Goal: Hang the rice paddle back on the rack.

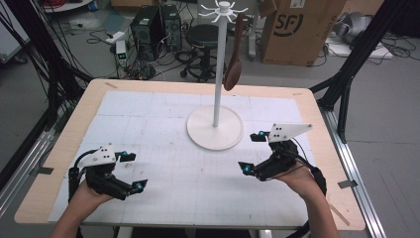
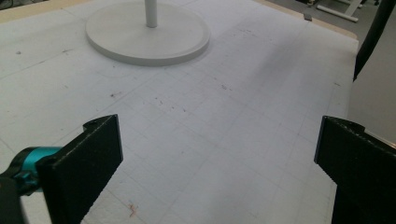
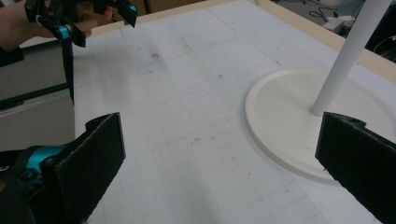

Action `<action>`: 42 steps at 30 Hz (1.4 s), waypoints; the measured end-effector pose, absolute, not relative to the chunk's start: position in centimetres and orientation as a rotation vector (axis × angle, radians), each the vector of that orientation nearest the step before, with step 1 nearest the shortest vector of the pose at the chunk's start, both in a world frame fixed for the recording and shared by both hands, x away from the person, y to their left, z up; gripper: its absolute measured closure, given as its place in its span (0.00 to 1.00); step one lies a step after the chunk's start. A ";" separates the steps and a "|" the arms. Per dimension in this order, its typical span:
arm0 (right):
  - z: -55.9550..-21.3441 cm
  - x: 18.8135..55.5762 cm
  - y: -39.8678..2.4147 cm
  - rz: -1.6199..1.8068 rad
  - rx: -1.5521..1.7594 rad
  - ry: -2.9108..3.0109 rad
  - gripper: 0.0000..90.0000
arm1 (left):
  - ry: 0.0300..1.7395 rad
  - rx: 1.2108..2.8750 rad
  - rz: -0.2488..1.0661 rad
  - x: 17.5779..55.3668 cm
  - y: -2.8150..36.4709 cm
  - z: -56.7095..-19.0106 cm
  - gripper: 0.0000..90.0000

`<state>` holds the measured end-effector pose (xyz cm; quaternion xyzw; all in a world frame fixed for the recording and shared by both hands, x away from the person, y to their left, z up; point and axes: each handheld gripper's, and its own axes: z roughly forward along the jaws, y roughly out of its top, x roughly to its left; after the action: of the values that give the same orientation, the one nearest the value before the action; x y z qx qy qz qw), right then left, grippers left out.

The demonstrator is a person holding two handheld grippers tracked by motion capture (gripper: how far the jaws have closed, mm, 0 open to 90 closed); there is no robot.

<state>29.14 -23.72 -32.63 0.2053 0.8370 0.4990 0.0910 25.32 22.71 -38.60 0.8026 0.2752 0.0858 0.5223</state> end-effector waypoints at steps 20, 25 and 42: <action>-36.2 27.7 -24.6 1.471 0.632 2.459 0.00 | 0.653 1.921 0.204 25.4 22.8 -38.6 0.02; -36.5 27.4 -24.5 1.461 0.623 2.474 0.00 | 0.646 1.921 0.197 25.3 22.7 -38.7 0.02; -37.6 26.6 -25.4 1.470 0.642 2.474 0.00 | 0.629 1.908 0.208 25.1 22.8 -38.6 0.02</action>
<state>26.61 -25.39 -37.61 0.2167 0.8351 0.4962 0.0966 25.14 22.79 -38.57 0.7998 0.2639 0.0873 0.5321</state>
